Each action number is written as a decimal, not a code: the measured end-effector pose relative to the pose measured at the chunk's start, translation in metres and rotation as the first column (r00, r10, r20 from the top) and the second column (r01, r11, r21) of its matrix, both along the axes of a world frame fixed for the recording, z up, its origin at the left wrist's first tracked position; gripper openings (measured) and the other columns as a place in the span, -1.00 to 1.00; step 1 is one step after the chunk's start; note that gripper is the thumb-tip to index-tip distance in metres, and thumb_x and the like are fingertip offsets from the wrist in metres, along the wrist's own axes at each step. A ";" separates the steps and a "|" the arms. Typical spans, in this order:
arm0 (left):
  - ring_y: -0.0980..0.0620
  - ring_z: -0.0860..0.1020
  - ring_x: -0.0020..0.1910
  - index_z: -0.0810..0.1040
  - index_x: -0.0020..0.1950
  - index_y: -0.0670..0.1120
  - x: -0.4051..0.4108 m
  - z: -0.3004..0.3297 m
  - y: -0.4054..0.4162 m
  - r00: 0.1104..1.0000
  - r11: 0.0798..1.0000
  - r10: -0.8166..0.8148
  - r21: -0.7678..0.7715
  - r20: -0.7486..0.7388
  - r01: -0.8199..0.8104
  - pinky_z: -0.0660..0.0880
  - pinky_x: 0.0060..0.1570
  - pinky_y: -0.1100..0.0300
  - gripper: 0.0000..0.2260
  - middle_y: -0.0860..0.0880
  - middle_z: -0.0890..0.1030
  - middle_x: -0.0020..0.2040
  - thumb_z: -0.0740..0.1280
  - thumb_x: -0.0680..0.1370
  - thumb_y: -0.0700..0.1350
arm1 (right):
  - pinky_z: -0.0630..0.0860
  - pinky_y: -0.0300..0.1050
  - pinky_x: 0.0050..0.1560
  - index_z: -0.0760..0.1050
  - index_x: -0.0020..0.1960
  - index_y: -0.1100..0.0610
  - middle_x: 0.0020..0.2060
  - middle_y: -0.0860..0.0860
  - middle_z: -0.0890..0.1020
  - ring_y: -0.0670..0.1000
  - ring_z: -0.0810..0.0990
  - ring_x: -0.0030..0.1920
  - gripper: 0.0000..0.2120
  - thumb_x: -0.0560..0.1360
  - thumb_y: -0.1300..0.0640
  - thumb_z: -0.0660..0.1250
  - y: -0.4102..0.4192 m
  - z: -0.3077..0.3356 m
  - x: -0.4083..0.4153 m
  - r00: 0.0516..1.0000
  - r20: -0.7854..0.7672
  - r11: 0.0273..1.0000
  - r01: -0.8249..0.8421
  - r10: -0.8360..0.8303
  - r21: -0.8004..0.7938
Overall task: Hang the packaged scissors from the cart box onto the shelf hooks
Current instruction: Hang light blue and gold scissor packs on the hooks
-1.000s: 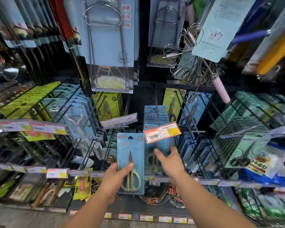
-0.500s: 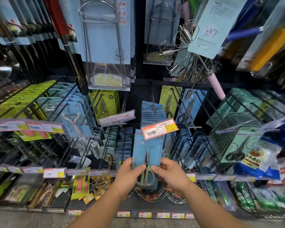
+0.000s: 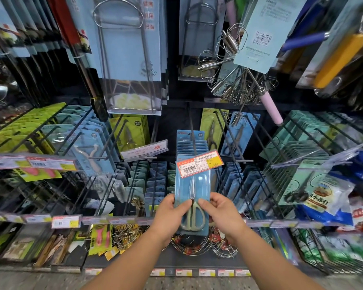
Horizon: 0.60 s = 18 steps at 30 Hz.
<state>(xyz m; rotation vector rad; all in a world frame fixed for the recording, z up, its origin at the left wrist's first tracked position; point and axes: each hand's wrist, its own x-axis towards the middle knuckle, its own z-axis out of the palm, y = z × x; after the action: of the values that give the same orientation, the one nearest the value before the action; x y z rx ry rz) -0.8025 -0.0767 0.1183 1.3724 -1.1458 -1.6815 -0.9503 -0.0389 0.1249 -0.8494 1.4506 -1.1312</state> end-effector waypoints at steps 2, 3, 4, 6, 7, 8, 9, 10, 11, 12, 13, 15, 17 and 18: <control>-0.05 0.69 -0.04 0.56 0.09 -0.14 -0.002 -0.001 -0.002 1.000 1.000 0.003 0.002 0.014 -0.003 0.62 0.03 -0.03 -0.87 -0.09 0.71 -0.03 0.40 0.56 -0.18 | 0.57 -0.27 -0.25 0.58 0.05 0.24 -0.11 0.09 0.72 -0.07 0.70 -0.19 -0.90 0.57 0.24 0.33 -0.002 -0.001 -0.001 1.000 0.000 1.000 0.028 -0.028 0.006; -0.05 0.69 -0.03 0.56 0.10 -0.13 -0.003 -0.001 -0.003 1.000 1.000 0.002 -0.003 0.024 -0.002 0.62 0.05 -0.03 -0.86 -0.09 0.70 -0.02 0.40 0.56 -0.17 | 0.60 -0.23 -0.20 0.58 0.05 0.24 -0.10 0.10 0.72 -0.03 0.71 -0.15 -0.90 0.57 0.24 0.34 -0.004 -0.003 -0.001 0.999 -0.013 0.999 0.033 -0.033 0.007; -0.04 0.68 -0.02 0.55 0.12 -0.13 -0.004 -0.003 -0.005 0.999 1.000 0.001 -0.010 0.035 -0.001 0.62 0.05 -0.01 -0.84 -0.08 0.70 -0.01 0.40 0.56 -0.16 | 0.62 -0.17 -0.14 0.58 0.06 0.23 -0.09 0.09 0.73 0.00 0.71 -0.12 -0.89 0.57 0.23 0.34 -0.006 -0.003 -0.001 0.999 -0.028 0.999 0.039 -0.038 0.015; 0.03 0.67 -0.03 0.52 0.15 -0.10 -0.004 -0.005 -0.007 0.997 1.000 0.001 -0.028 0.072 0.001 0.62 -0.02 0.12 -0.81 -0.05 0.69 0.01 0.40 0.57 -0.14 | 0.65 -0.06 0.00 0.59 0.06 0.18 -0.09 0.05 0.73 0.04 0.72 -0.06 -0.90 0.56 0.22 0.35 -0.010 -0.005 -0.001 0.996 -0.074 0.999 0.045 -0.043 0.022; 0.07 0.66 -0.04 0.48 0.17 -0.08 -0.004 -0.007 -0.007 0.996 0.999 0.004 -0.037 0.088 -0.001 0.60 -0.08 0.20 -0.79 -0.02 0.67 0.02 0.40 0.57 -0.13 | 0.64 -0.01 0.03 0.60 0.05 0.16 -0.10 0.04 0.73 0.06 0.71 -0.05 -0.91 0.56 0.20 0.36 -0.012 -0.007 -0.001 0.993 -0.109 0.998 0.050 -0.047 0.025; 0.11 0.66 -0.06 0.46 0.19 -0.07 -0.004 -0.008 -0.008 0.995 0.999 0.005 -0.050 0.104 0.000 0.58 -0.14 0.27 -0.77 0.00 0.66 0.02 0.39 0.57 -0.14 | 0.64 0.02 0.04 0.60 0.03 0.14 -0.11 0.04 0.73 0.08 0.71 -0.06 -0.92 0.56 0.19 0.37 -0.015 -0.008 -0.001 0.988 -0.142 0.998 0.057 -0.052 0.032; 0.14 0.65 -0.06 0.44 0.22 -0.07 -0.004 -0.008 -0.009 0.991 0.998 0.001 -0.070 0.131 0.008 0.56 -0.17 0.31 -0.75 0.01 0.65 0.02 0.39 0.57 -0.14 | 0.64 0.03 0.03 0.60 0.00 0.13 -0.13 0.04 0.73 0.09 0.71 -0.07 -0.94 0.55 0.17 0.38 -0.017 -0.009 -0.001 0.983 -0.171 0.997 0.068 -0.060 0.038; 0.16 0.63 -0.06 0.43 0.23 -0.07 -0.004 -0.009 -0.010 0.985 0.995 -0.013 -0.091 0.174 0.029 0.55 -0.19 0.34 -0.73 0.04 0.64 0.03 0.39 0.57 -0.13 | 0.65 0.03 0.01 0.60 -0.02 0.12 -0.14 0.05 0.73 0.10 0.71 -0.07 -0.95 0.55 0.16 0.38 -0.019 -0.011 -0.001 0.979 -0.190 0.996 0.076 -0.066 0.050; 0.19 0.61 -0.07 0.43 0.24 -0.06 -0.004 -0.009 -0.010 0.975 0.992 -0.029 -0.110 0.219 0.055 0.53 -0.20 0.37 -0.73 0.06 0.63 0.02 0.39 0.57 -0.13 | 0.65 0.03 0.00 0.60 -0.01 0.13 -0.15 0.05 0.72 0.11 0.71 -0.07 -0.94 0.55 0.15 0.38 -0.022 -0.011 -0.002 0.975 -0.211 0.995 0.085 -0.071 0.058; 0.22 0.59 -0.08 0.41 0.24 -0.04 -0.004 -0.011 -0.012 0.963 0.989 -0.048 -0.120 0.265 0.082 0.51 -0.21 0.41 -0.72 0.09 0.61 0.01 0.39 0.57 -0.13 | 0.64 0.03 0.01 0.61 0.02 0.14 -0.14 0.05 0.71 0.11 0.70 -0.07 -0.90 0.55 0.13 0.38 -0.024 -0.011 -0.002 0.969 -0.235 0.994 0.093 -0.075 0.064; 0.23 0.58 -0.07 0.40 0.24 -0.03 -0.003 -0.012 -0.013 0.948 0.986 -0.063 -0.128 0.312 0.108 0.48 -0.19 0.44 -0.71 0.12 0.59 0.02 0.39 0.57 -0.12 | 0.63 0.03 0.03 0.60 0.07 0.15 -0.11 0.06 0.71 0.10 0.69 -0.05 -0.84 0.55 0.10 0.38 -0.026 -0.012 -0.003 0.954 -0.293 0.993 0.091 -0.066 0.073; 0.17 0.56 0.06 0.38 0.31 -0.03 0.000 -0.017 -0.016 0.884 0.975 -0.103 -0.132 0.457 0.181 0.46 0.01 0.37 -0.63 0.11 0.58 0.14 0.41 0.56 -0.07 | 0.56 -0.10 0.05 0.53 0.26 0.14 0.05 0.05 0.67 0.06 0.65 0.03 -0.66 0.55 -0.01 0.36 -0.029 -0.013 -0.006 0.873 -0.485 0.986 0.042 0.042 0.162; 0.01 0.51 0.25 0.33 0.44 0.00 0.006 -0.022 -0.017 0.740 0.949 -0.146 -0.118 0.657 0.292 0.44 0.24 0.16 -0.48 0.05 0.52 0.30 0.39 0.53 0.05 | 0.50 -0.14 0.02 0.36 0.42 0.10 0.21 0.06 0.59 0.08 0.61 0.12 -0.49 0.56 -0.11 0.30 -0.029 -0.013 -0.009 0.708 -0.661 0.939 -0.008 0.248 0.343; -0.05 0.49 0.29 0.32 0.45 0.02 0.009 -0.022 -0.016 0.641 0.933 -0.168 -0.090 0.749 0.349 0.44 0.28 0.08 -0.47 0.00 0.50 0.33 0.37 0.53 0.11 | 0.52 -0.11 0.02 0.34 0.42 0.08 0.21 0.07 0.58 0.10 0.61 0.12 -0.49 0.56 -0.13 0.28 -0.028 -0.016 -0.010 0.629 -0.694 0.906 -0.041 0.351 0.421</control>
<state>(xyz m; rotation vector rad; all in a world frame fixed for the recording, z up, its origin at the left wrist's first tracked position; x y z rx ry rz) -0.7939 -0.0930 0.0963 1.8638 -2.0111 -1.0928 -0.9605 -0.0665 0.1090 -1.2539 2.1029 -0.2576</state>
